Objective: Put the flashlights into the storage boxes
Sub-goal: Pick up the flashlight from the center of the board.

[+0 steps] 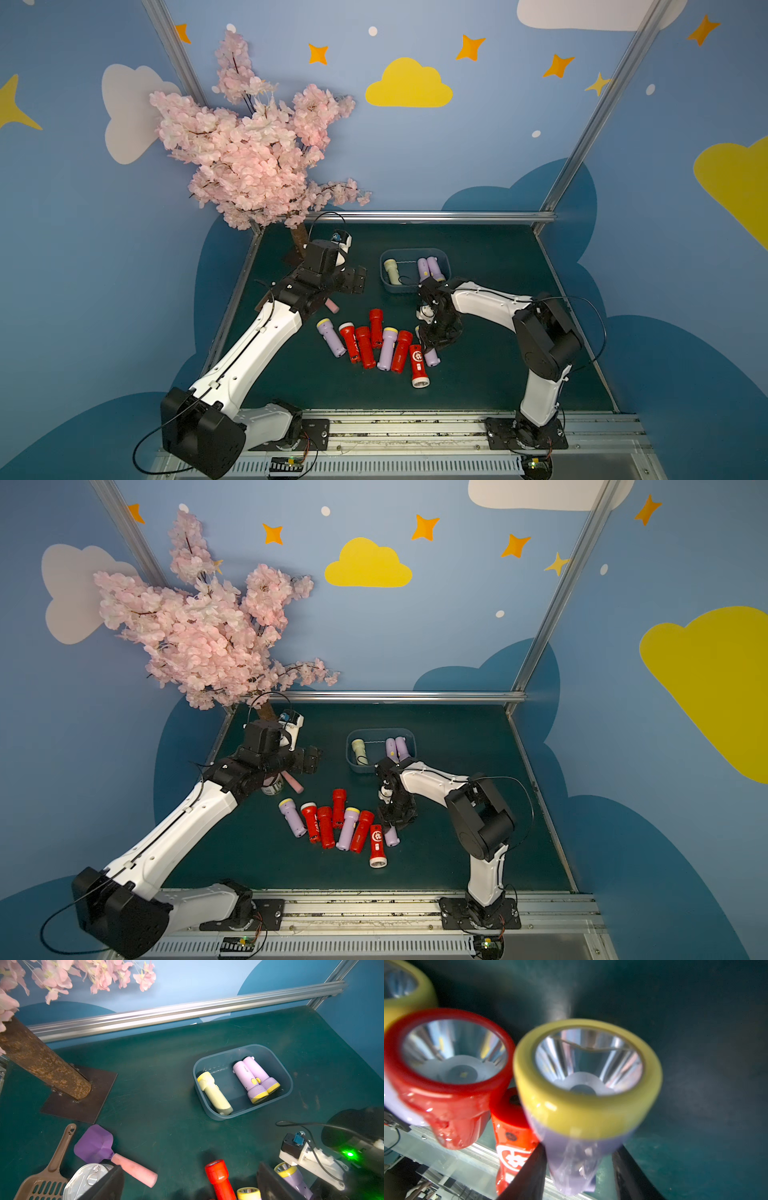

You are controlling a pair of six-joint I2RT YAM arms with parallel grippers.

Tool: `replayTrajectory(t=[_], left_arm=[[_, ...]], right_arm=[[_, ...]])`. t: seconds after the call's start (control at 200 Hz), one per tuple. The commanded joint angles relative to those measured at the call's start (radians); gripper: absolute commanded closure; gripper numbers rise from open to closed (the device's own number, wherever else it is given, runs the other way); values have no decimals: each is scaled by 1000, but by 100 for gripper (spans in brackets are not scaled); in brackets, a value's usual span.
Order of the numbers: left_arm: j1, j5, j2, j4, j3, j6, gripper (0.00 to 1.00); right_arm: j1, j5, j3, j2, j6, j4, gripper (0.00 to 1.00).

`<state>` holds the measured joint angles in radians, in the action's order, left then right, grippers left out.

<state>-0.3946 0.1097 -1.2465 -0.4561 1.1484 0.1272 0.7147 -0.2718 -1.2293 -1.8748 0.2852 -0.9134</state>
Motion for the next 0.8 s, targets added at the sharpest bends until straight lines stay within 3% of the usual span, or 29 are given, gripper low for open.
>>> replayTrajectory(t=[0.0, 0.145, 0.405, 0.796], left_arm=[[2, 11, 6, -9, 30, 9, 1], [3, 21, 10, -33, 42, 12, 1], [3, 15, 12, -39, 50, 23, 1], [3, 2, 22, -5, 30, 20, 1]], right_arm=[[-8, -5, -11, -17, -24, -4, 50], [-12, -11, -13, -30, -31, -2, 53], [-17, 2, -31, 20, -18, -33, 68], [-36, 67, -217, 80, -34, -155, 68]])
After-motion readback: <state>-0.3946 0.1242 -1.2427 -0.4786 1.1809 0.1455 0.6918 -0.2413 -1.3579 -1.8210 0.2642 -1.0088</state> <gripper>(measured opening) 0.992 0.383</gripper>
